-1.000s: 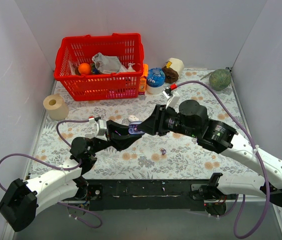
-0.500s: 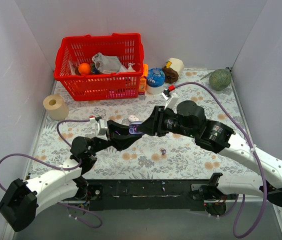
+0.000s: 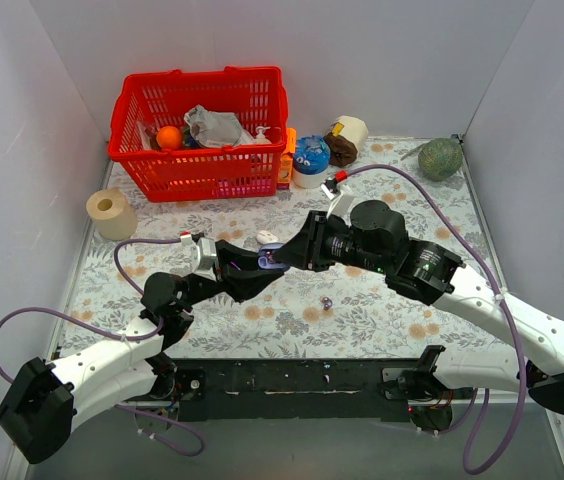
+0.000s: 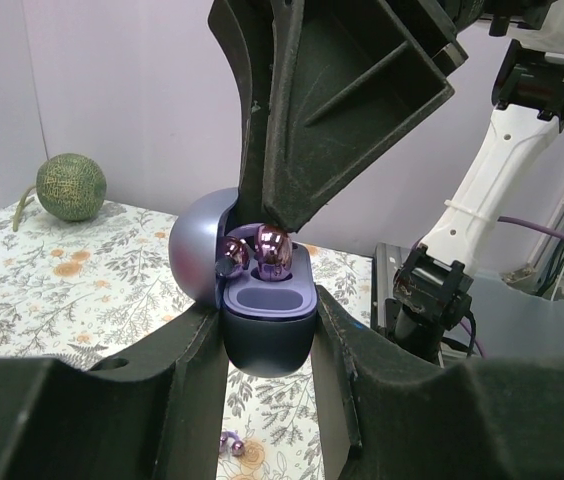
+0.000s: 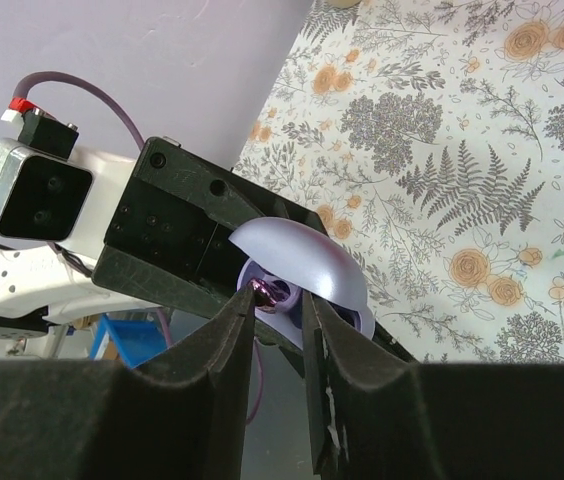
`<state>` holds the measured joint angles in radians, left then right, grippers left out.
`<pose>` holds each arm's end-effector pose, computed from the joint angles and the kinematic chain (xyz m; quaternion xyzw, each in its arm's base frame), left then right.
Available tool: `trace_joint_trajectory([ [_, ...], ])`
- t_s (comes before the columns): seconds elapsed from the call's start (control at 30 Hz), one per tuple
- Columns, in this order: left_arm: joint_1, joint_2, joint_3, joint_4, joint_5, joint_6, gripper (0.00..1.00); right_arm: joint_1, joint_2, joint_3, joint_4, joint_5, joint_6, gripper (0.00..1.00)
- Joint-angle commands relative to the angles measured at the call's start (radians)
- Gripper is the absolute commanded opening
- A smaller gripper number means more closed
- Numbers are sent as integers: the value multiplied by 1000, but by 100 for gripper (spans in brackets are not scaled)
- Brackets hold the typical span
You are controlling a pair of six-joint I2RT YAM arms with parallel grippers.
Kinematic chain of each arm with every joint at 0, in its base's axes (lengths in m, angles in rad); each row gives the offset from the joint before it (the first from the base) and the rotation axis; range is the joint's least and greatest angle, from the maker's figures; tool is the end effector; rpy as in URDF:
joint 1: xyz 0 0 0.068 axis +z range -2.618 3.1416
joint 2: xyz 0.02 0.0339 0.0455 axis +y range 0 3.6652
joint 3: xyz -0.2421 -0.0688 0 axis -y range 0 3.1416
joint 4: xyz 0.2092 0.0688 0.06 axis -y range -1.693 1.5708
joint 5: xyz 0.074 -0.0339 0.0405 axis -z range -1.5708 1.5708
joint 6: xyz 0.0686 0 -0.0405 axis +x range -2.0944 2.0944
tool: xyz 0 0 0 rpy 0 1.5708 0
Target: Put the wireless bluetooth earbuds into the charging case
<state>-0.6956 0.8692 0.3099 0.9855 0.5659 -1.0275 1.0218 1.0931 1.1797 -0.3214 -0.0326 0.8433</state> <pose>0.1246 -0.1519 0.2928 0.1456 0.5517 -0.7110 0.4110 0.1289 0.2149 0.3732 -0.0800 0.7809 0.5050 0.3587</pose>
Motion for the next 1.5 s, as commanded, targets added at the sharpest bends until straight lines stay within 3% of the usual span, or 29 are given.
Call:
trace_joint_trajectory([
  [0.0,-4,-24,46,22,8,9,0,-3,16,8,15,-13,-7,30],
  [0.57,-4,-33,34,18,14,-5,0,-6,4,3,4,2,-42,5],
  [0.6,-4,-32,34,19,14,-8,0,-6,4,3,-1,2,-47,5],
  [0.7,-4,-32,32,22,22,-13,0,-9,2,5,-7,-3,-49,17],
  [0.73,-4,-32,31,22,22,-11,0,-11,4,3,-7,-3,-49,26],
  [0.83,-4,-32,31,22,23,-13,0,-14,1,-6,-1,-3,-35,36],
  [1.47,-4,-29,31,16,46,-3,0,-54,-29,-89,143,-64,59,39],
])
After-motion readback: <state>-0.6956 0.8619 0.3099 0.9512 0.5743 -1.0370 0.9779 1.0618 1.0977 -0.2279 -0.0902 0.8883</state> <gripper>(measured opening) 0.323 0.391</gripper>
